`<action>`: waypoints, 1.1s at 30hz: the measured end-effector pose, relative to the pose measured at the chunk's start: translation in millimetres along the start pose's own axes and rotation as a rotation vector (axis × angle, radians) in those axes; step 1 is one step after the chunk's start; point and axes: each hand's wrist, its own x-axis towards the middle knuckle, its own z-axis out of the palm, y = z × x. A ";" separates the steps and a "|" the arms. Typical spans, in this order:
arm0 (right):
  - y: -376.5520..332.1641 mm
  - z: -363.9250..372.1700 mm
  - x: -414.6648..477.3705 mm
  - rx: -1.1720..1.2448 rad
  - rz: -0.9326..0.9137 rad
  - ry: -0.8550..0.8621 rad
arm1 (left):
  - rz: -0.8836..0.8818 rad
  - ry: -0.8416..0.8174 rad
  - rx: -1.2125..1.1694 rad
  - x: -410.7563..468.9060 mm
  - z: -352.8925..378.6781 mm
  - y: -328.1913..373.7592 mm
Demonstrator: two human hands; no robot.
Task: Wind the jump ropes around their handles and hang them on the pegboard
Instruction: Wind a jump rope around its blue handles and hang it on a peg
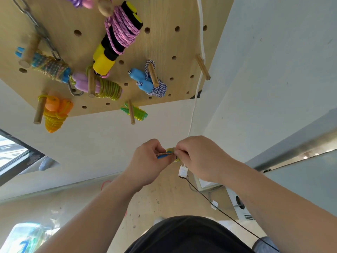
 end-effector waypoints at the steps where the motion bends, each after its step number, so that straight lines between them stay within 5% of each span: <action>1: 1.1 5.2 -3.3 0.009 -0.014 0.066 | -0.019 0.012 -0.032 1.2 0.4 1.2; 7: 13.5 16.3 -20.8 0.258 0.020 0.372 | -0.090 -0.102 -0.543 3.3 -2.7 7.6; 13: 12.9 16.6 -30.1 0.373 0.006 0.450 | -0.146 -0.191 -0.885 -4.4 6.2 21.8; 17: 21.0 14.0 -30.8 0.684 0.096 0.386 | -0.210 -0.246 -1.126 -3.2 3.0 28.9; 23: 49.4 11.0 -29.7 0.907 0.131 0.099 | -0.158 -0.452 -1.070 -14.5 2.1 31.3; 29: 63.8 -7.0 -19.9 0.421 0.078 -0.247 | -0.104 -0.675 -0.670 -24.3 -1.8 18.3; 33: 60.2 -16.9 -3.0 0.328 0.093 -0.314 | -0.100 -0.562 -0.262 -27.1 9.1 12.2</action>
